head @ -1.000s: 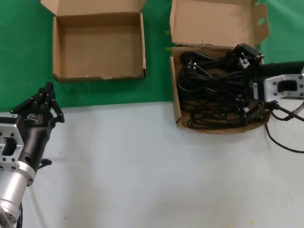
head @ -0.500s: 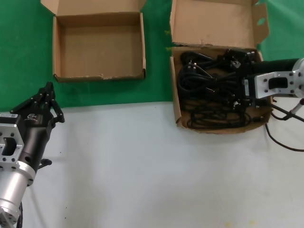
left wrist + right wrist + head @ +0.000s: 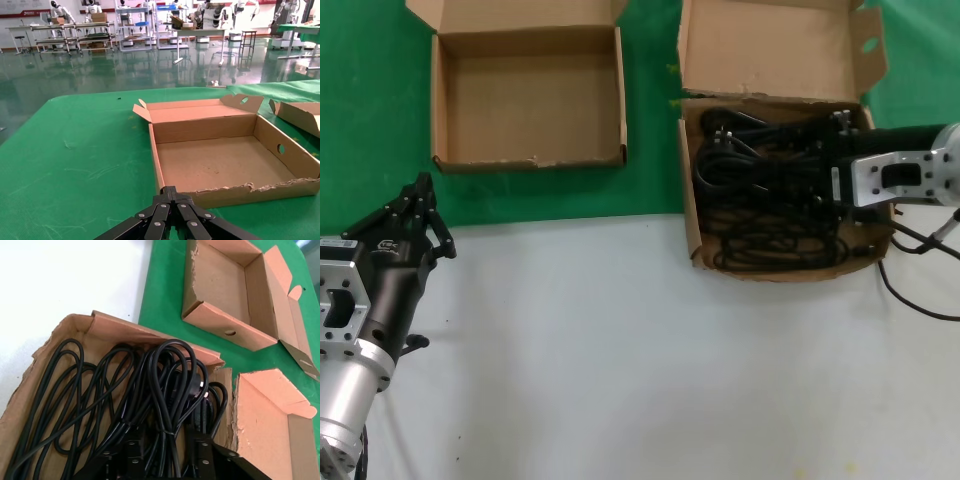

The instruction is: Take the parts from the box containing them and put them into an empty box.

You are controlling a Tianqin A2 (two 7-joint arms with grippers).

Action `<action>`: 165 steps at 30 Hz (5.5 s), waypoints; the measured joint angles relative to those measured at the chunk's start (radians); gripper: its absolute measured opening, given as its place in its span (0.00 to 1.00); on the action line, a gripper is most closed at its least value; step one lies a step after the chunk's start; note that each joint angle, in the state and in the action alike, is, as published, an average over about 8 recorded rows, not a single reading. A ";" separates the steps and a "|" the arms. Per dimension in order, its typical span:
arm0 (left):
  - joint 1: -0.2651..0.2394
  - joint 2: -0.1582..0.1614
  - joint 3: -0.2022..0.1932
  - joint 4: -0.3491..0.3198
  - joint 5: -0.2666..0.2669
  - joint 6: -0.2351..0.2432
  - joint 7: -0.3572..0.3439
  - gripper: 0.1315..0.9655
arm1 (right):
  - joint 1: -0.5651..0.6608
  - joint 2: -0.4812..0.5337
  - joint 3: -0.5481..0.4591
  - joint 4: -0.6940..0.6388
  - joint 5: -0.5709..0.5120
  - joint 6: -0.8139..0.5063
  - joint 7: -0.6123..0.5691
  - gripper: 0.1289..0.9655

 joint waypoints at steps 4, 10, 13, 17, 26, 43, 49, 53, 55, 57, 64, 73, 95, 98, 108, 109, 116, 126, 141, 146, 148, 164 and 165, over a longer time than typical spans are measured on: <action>0.000 0.000 0.000 0.000 0.000 0.000 0.000 0.02 | 0.000 -0.005 -0.001 -0.003 -0.013 0.009 0.005 0.31; 0.000 0.000 0.000 0.000 0.000 0.000 0.000 0.02 | 0.000 -0.008 -0.003 0.005 -0.030 0.015 0.015 0.19; 0.000 0.000 0.000 0.000 0.000 0.000 0.000 0.02 | 0.000 -0.003 -0.001 0.023 -0.039 0.009 0.028 0.15; 0.000 0.000 0.000 0.000 0.000 0.000 0.000 0.02 | 0.006 0.013 0.006 0.069 -0.051 -0.009 0.060 0.11; 0.000 0.000 0.000 0.000 0.000 0.000 0.000 0.02 | 0.056 0.014 0.033 0.233 -0.068 -0.057 0.161 0.09; 0.000 0.000 0.000 0.000 0.000 0.000 0.000 0.02 | 0.138 -0.263 -0.049 0.169 -0.182 0.042 0.171 0.09; 0.000 0.000 0.000 0.000 0.000 0.000 0.000 0.02 | 0.165 -0.379 -0.077 0.020 -0.184 0.122 0.116 0.09; 0.000 0.000 0.000 0.000 0.000 0.000 0.000 0.02 | 0.180 -0.436 -0.092 -0.086 -0.177 0.175 0.065 0.09; 0.000 0.000 0.000 0.000 0.000 0.000 0.000 0.02 | 0.186 -0.461 -0.100 -0.139 -0.171 0.201 0.033 0.09; 0.000 0.000 0.000 0.000 0.000 0.000 0.000 0.02 | 0.190 -0.481 -0.106 -0.188 -0.160 0.227 -0.002 0.09; 0.000 0.000 0.000 0.000 0.000 0.000 0.000 0.02 | 0.195 -0.526 -0.101 -0.295 -0.086 0.303 -0.118 0.13; 0.000 0.000 0.000 0.000 0.000 0.000 0.000 0.02 | 0.149 -0.467 -0.051 -0.175 -0.064 0.321 -0.092 0.20; 0.000 0.000 0.000 0.000 0.000 0.000 0.000 0.03 | -0.172 -0.307 0.213 0.336 -0.204 0.370 0.130 0.70; 0.001 0.000 -0.001 0.000 -0.001 -0.001 0.000 0.03 | -0.190 -0.307 0.219 0.337 -0.184 0.382 0.134 0.75; 0.004 0.000 -0.002 0.000 -0.004 -0.004 0.002 0.13 | -0.280 -0.308 0.252 0.341 -0.087 0.440 0.153 0.92; 0.005 0.000 -0.003 -0.001 -0.004 -0.004 0.002 0.13 | -0.290 -0.308 0.256 0.341 -0.076 0.446 0.156 0.93; 0.007 0.000 -0.004 -0.001 -0.006 -0.007 0.003 0.23 | -0.362 -0.308 0.281 0.344 0.000 0.492 0.171 0.98; 0.011 0.000 -0.006 -0.001 -0.010 -0.010 0.004 0.48 | -0.464 -0.309 0.318 0.349 0.109 0.557 0.193 1.00; 0.017 0.000 -0.009 -0.002 -0.014 -0.016 0.006 0.83 | -0.618 -0.309 0.373 0.356 0.273 0.656 0.225 1.00; 0.019 0.001 -0.010 -0.002 -0.016 -0.017 0.007 0.92 | -0.669 -0.310 0.392 0.359 0.328 0.689 0.236 1.00; 0.019 0.001 -0.010 -0.002 -0.017 -0.018 0.007 0.93 | -0.690 -0.310 0.399 0.360 0.350 0.702 0.241 1.00; 0.025 0.001 -0.014 -0.003 -0.022 -0.024 0.010 1.00 | -0.852 -0.310 0.458 0.367 0.525 0.806 0.275 1.00; 0.026 0.001 -0.014 -0.003 -0.022 -0.024 0.010 1.00 | -0.862 -0.311 0.461 0.367 0.535 0.812 0.278 1.00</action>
